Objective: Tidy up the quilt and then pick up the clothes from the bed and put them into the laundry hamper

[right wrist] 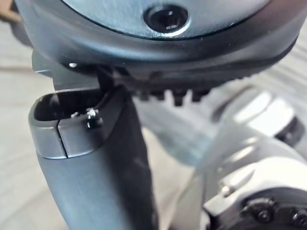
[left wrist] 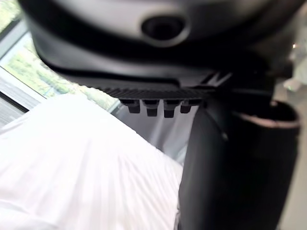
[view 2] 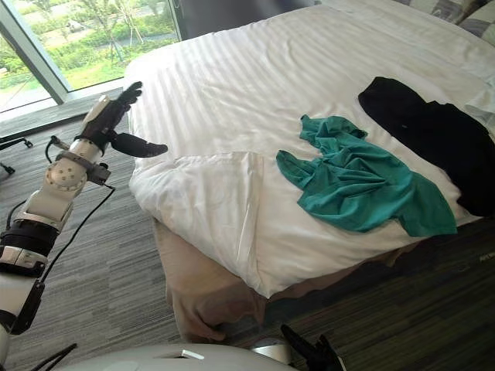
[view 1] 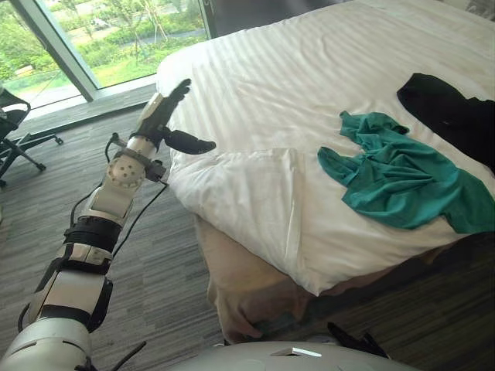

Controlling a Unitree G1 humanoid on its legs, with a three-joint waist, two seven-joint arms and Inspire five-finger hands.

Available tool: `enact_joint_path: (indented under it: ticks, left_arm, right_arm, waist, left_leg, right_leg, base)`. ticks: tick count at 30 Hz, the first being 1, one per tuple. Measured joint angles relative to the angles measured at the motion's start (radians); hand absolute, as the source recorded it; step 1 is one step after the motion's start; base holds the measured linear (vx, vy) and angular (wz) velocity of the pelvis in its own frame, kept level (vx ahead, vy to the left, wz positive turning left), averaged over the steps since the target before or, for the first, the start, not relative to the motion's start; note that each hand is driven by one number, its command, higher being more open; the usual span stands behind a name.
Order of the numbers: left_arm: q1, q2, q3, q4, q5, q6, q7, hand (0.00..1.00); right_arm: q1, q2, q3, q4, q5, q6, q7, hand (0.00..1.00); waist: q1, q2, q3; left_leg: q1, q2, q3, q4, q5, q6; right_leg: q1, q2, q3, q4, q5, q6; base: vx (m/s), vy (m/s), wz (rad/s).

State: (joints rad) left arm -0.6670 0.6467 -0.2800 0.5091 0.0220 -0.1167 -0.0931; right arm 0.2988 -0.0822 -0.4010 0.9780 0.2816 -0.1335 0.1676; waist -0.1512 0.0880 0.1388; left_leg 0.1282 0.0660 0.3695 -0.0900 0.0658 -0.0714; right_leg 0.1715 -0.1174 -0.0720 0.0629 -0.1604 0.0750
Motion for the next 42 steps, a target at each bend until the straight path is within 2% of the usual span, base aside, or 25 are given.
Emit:
enact_joint_path:
  ticks: [5, 9, 13, 16, 19, 20, 26, 33, 37, 42]
  left_arm:
    - [-0.077, 0.0, -0.099, 0.078, 0.069, 0.068, -0.061, 1.0]
    - [-0.085, 0.0, -0.11, 0.153, 0.112, 0.117, -0.085, 1.0]
    - [-0.085, 0.0, -0.111, 0.204, 0.164, 0.141, -0.101, 1.0]
    - [-0.081, -0.003, -0.116, 0.211, 0.194, 0.141, -0.1, 1.0]
    - [-0.058, -0.014, -0.134, 0.221, 0.225, 0.138, -0.097, 1.0]
    - [-0.034, -0.014, -0.134, 0.221, 0.231, 0.135, -0.089, 0.0]
    - [0.031, -0.021, -0.12, 0.217, 0.271, 0.114, -0.044, 0.0]
    - [0.096, -0.038, -0.118, 0.189, 0.317, 0.069, -0.061, 0.0]
    - [0.127, -0.016, -0.149, 0.117, 0.337, 0.052, -0.138, 0.0]
    - [0.251, 0.101, -0.134, -0.167, 0.211, 0.062, -0.338, 0.0]
  right_arm:
    - [-0.003, 0.001, -0.004, 0.001, -0.003, 0.015, 0.016, 1.0]
    - [-0.009, 0.0, -0.003, -0.008, -0.007, 0.016, 0.024, 1.0]
    - [-0.023, -0.009, -0.005, -0.036, -0.04, 0.017, 0.036, 1.0]
    - [-0.052, -0.03, -0.004, -0.045, -0.043, 0.017, 0.051, 1.0]
    - [-0.061, -0.04, -0.005, -0.044, -0.042, 0.016, 0.054, 1.0]
    - [-0.061, -0.041, -0.005, -0.043, -0.042, 0.011, 0.061, 1.0]
    - [-0.074, -0.048, -0.005, -0.043, -0.064, -0.012, 0.079, 1.0]
    - [-0.08, -0.066, -0.001, -0.043, -0.088, -0.03, 0.09, 1.0]
    - [-0.08, -0.074, 0.01, -0.048, -0.116, -0.029, 0.086, 1.0]
    - [-0.079, -0.083, 0.018, -0.054, -0.115, 0.014, 0.056, 1.0]
  waist:
    - [-0.033, 0.005, 0.004]
    - [-0.063, 0.005, 0.019]
    - [-0.085, 0.011, 0.058]
    - [-0.102, 0.027, 0.093]
    - [-0.114, 0.03, 0.126]
    - [-0.127, 0.031, 0.129]
    - [-0.153, 0.041, 0.13]
    - [-0.154, 0.044, 0.129]
    - [-0.139, 0.046, 0.128]
    - [-0.094, 0.05, 0.124]
  left_leg:
    - [-0.001, 0.002, 0.034, 0.0, 0.0, 0.0]
    - [-0.009, 0.003, 0.063, 0.0, 0.0, 0.0]
    - [-0.034, 0.002, 0.08, 0.0, 0.0, 0.0]
    - [-0.084, -0.001, 0.087, 0.001, 0.007, 0.01]
    - [-0.09, -0.003, 0.091, 0.004, 0.01, 0.013]
    - [-0.09, -0.002, 0.091, 0.004, 0.013, 0.012]
    - [-0.083, 0.002, 0.094, 0.004, 0.027, 0.007]
    - [-0.065, -0.001, 0.085, 0.001, 0.026, 0.007]
    - [-0.068, -0.001, 0.061, 0.0, 0.024, 0.011]
    - [-0.068, -0.007, 0.0, 0.0, 0.024, 0.011]
  right_leg:
    - [-0.023, 0.001, 0.033, 0.008, 0.003, -0.004]
    - [-0.055, 0.001, 0.062, 0.022, 0.004, -0.004]
    - [-0.093, 0.0, 0.082, 0.025, 0.015, 0.002]
    - [-0.146, -0.002, 0.094, 0.034, 0.027, 0.009]
    - [-0.157, -0.002, 0.102, 0.042, 0.028, 0.01]
    - [-0.156, -0.002, 0.102, 0.042, 0.028, 0.01]
    - [-0.154, 0.0, 0.102, 0.049, 0.028, 0.01]
    - [-0.137, -0.005, 0.089, 0.052, 0.03, 0.013]
    - [-0.131, -0.008, 0.064, 0.042, 0.031, 0.018]
    - [-0.084, -0.02, 0.001, 0.016, 0.035, 0.025]
  base:
    - [-0.01, 0.001, -0.19]
    - [-0.03, 0.005, -0.19]
    - [-0.03, 0.009, -0.15]
    - [-0.02, 0.019, -0.06]
    - [0.01, 0.016, -0.05]
    - [0.0, 0.0, 0.0]
    - [0.01, -0.001, 0.0]
    - [-0.03, 0.002, 0.04]
    - [-0.07, 0.005, 0.13]
    - [0.02, -0.002, 0.34]
